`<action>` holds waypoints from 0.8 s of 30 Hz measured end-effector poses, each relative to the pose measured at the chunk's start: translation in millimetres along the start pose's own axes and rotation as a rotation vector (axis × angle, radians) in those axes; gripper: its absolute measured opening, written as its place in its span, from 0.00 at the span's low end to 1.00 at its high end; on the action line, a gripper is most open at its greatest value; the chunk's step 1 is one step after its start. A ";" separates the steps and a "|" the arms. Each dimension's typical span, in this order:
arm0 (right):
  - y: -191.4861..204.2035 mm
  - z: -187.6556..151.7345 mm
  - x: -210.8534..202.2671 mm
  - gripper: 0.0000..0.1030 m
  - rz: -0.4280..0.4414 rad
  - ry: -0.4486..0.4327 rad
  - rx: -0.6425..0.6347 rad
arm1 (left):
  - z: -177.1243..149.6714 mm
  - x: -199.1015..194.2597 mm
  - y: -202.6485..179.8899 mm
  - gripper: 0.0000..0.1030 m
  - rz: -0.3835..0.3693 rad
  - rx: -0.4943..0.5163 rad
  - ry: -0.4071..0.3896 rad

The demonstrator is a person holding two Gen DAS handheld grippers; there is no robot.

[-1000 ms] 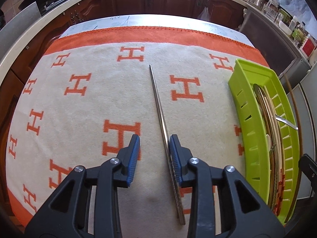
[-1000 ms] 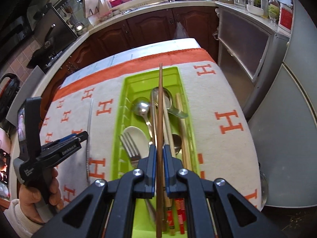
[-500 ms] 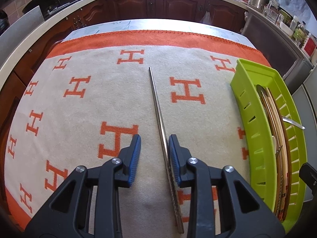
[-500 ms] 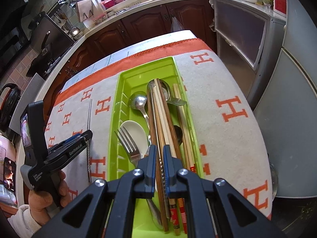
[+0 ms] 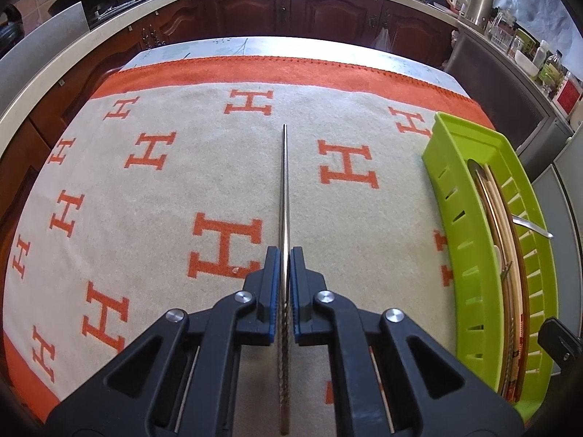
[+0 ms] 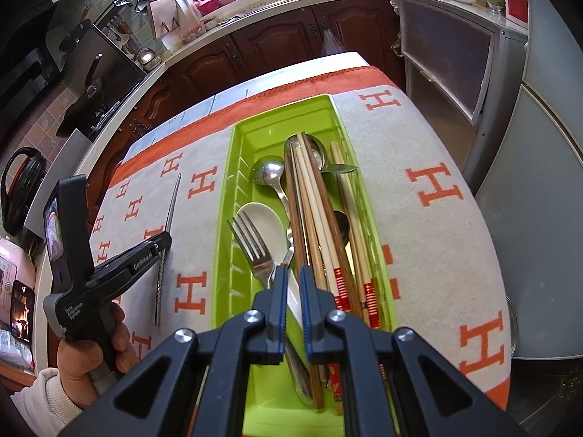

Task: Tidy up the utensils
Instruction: 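Carry the metal chopstick into the green tray and release it with the left tool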

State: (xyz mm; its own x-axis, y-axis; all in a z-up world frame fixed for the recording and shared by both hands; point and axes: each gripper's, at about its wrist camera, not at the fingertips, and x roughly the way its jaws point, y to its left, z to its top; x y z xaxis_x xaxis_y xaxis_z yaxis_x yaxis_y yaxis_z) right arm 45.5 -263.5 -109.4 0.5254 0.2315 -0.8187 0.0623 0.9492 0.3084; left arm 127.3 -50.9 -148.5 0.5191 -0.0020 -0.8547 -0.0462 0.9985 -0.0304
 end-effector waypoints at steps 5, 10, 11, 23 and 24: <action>-0.1 -2.6 -0.5 0.07 0.001 0.002 0.003 | -3.8 -21.4 -2.7 0.04 -0.033 0.016 -0.016; 0.3 -7.7 -1.4 0.07 0.000 0.008 0.004 | -9.0 -45.3 -5.8 0.04 -0.075 0.037 -0.024; 0.2 -9.0 -1.7 0.07 0.000 0.009 0.005 | -10.5 -50.9 -6.7 0.04 -0.083 0.044 -0.026; -5.5 -15.7 -17.4 0.07 0.001 -0.022 0.034 | -5.2 -111.6 -42.2 0.04 -0.295 0.071 0.026; -6.3 -15.6 -19.6 0.07 0.001 -0.028 0.038 | -3.4 -114.6 -49.4 0.04 -0.315 0.078 0.031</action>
State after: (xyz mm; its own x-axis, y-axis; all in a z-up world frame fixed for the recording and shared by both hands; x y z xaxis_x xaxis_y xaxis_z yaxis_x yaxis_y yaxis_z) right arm 21.5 -270.6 -102.9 0.5493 0.2256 -0.8046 0.0942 0.9400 0.3279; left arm 67.2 -100.2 -50.8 0.4708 -0.3119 -0.8253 0.1788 0.9497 -0.2569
